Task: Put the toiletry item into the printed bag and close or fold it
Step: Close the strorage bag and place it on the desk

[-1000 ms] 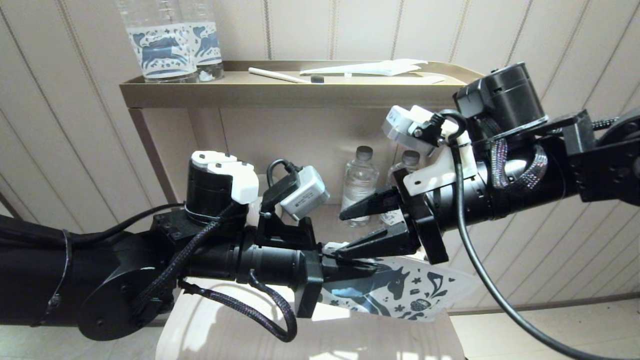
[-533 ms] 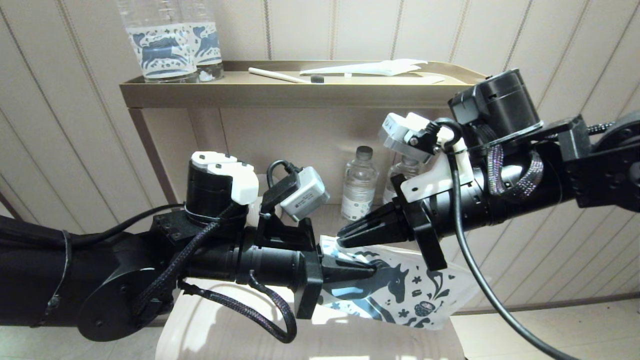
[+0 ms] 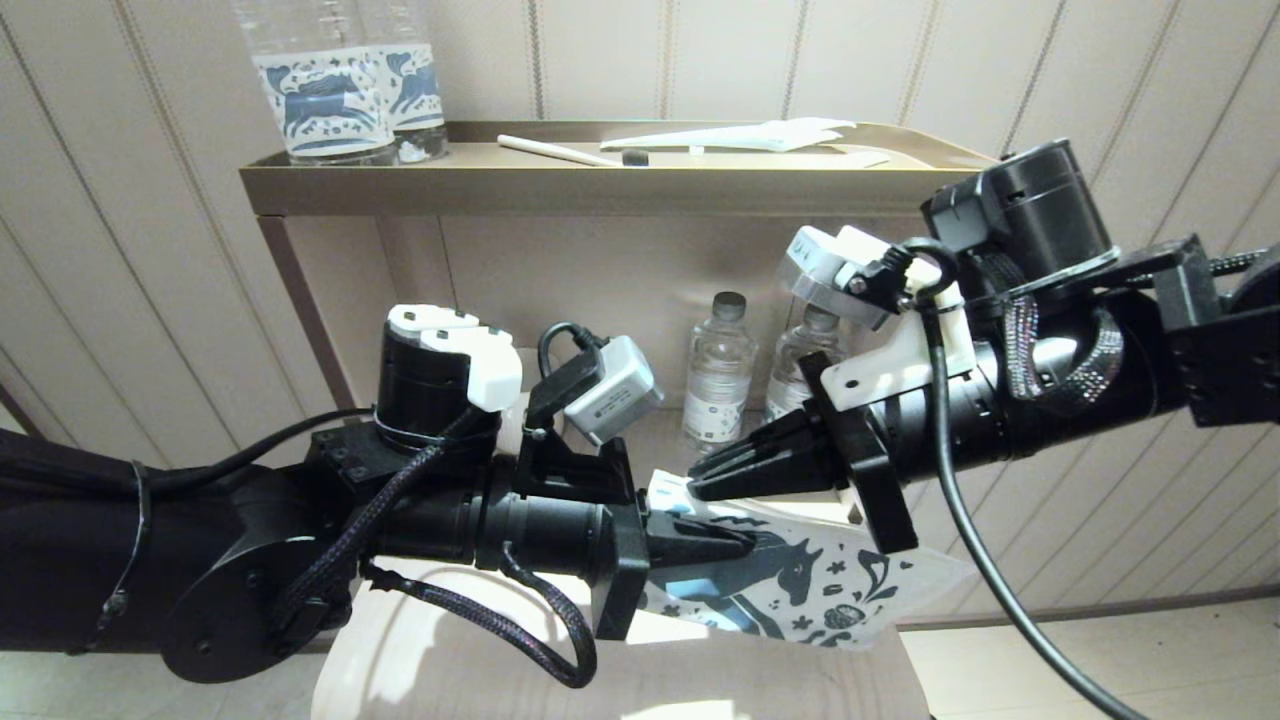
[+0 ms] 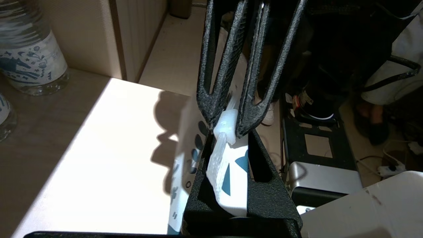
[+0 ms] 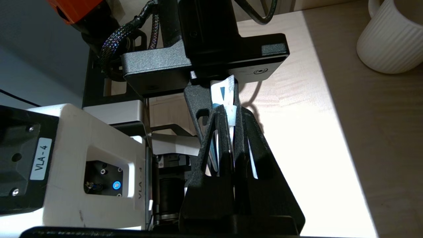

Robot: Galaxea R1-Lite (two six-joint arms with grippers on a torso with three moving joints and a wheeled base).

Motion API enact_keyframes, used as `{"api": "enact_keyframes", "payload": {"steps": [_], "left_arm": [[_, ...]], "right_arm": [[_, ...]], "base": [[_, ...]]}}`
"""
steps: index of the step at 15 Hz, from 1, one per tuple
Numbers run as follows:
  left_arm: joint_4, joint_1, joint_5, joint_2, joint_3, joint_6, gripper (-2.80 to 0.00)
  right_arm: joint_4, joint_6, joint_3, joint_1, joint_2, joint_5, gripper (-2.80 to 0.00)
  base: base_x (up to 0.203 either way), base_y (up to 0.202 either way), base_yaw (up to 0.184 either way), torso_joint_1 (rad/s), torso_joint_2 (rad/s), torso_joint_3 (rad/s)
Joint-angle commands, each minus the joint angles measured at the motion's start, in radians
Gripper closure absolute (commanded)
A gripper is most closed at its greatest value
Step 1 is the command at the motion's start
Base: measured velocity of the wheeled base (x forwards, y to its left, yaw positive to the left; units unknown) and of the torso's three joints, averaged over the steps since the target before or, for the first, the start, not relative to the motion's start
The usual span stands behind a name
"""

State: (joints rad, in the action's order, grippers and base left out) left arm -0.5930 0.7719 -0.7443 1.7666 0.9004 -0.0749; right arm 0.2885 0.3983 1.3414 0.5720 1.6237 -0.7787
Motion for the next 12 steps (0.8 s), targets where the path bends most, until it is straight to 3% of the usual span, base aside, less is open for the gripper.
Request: {"api": "enact_keyframes", "payload": {"steps": [1, 10, 12], "left_arm": [[-0.004, 0.000, -0.004, 0.002, -0.001, 0.000, 0.00], [-0.004, 0.000, -0.004, 0.001, 0.000, 0.000, 0.00], [-0.004, 0.000, -0.004, -0.001, 0.002, 0.000, 0.00]], "right_arm": [[0.002, 0.004, -0.024, -0.016, -0.030, -0.004, 0.00], [0.001, 0.015, -0.127, -0.045, -0.104, -0.004, 0.00], [0.001, 0.022, -0.166, -0.082, -0.138, -0.005, 0.00]], "base": [[0.000, 0.000, 0.000, 0.000, 0.00, 0.000], [0.000, 0.000, 0.000, 0.000, 0.00, 0.000], [0.000, 0.000, 0.000, 0.000, 0.00, 0.000]]}}
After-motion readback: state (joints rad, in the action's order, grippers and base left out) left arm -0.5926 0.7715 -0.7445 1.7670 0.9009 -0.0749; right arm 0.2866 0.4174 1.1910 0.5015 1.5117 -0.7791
